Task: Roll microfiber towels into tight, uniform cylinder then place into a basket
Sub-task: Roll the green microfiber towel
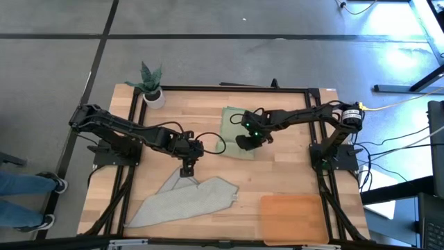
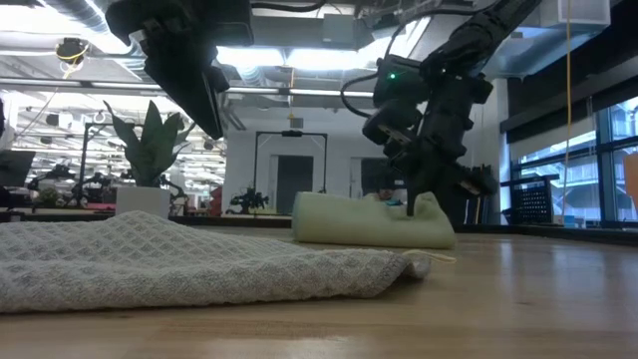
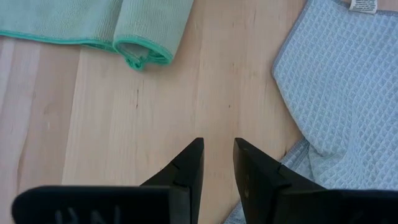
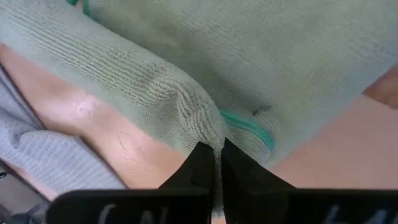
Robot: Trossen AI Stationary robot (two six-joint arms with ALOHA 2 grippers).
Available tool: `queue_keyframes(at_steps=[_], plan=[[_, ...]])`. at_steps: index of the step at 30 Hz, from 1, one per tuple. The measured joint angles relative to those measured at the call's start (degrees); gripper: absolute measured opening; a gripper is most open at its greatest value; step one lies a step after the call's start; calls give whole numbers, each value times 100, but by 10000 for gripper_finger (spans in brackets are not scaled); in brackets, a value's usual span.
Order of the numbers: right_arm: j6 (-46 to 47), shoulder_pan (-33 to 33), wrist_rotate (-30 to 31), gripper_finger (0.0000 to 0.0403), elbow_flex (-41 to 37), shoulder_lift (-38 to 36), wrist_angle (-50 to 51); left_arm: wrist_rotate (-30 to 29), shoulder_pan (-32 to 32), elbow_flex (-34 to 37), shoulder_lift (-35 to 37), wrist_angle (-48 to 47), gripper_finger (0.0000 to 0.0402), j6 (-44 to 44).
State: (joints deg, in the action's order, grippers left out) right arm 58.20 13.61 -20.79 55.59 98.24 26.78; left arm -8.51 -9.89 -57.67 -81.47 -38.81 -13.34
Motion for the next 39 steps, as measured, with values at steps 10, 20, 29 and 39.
queue_keyframes(at_steps=[10,20,29,39], plan=[[-573,-2,132,41,0,2,-321,0,0,0,2,-2,78,0],[-349,0,163,91,0,4,-318,0,0,0,2,-2,78,2],[-110,322,-395,132,0,7,-305,0,0,0,4,-2,78,2],[12,657,-740,133,1,-51,-323,1,-1,0,4,-2,78,4]])
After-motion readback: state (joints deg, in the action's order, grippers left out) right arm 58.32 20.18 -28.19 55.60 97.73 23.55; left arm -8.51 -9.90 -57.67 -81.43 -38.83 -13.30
